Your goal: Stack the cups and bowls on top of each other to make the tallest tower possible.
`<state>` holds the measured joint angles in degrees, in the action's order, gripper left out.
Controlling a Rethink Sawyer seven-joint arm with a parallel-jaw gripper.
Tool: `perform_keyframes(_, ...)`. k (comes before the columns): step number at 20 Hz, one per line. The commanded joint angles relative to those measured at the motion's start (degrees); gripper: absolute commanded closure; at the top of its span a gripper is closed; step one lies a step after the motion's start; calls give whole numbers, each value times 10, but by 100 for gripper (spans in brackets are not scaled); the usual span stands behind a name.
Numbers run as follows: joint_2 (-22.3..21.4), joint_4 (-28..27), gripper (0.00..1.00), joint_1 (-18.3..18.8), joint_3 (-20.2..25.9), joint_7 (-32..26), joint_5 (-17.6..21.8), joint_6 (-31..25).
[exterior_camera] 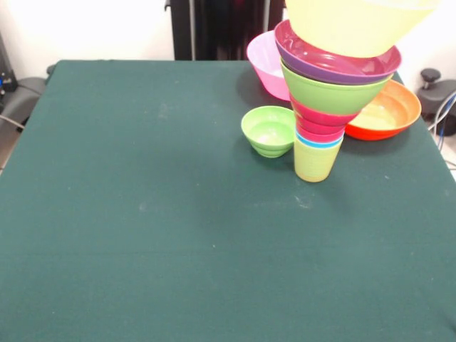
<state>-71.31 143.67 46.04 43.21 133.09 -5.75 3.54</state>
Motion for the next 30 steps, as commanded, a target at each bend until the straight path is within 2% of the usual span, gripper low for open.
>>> perform_keyframes(1, 31, 29, 100, 2, 36, 138, 7, 32)
perform_keyframes(8, 34, 37, 100, 17, 56, 143, 8, 32)
perform_keyframes(18, 32, 47, 100, 19, 57, 134, 9, 34)
perform_keyframes(30, 45, 47, 100, 4, 26, 114, 16, 54)
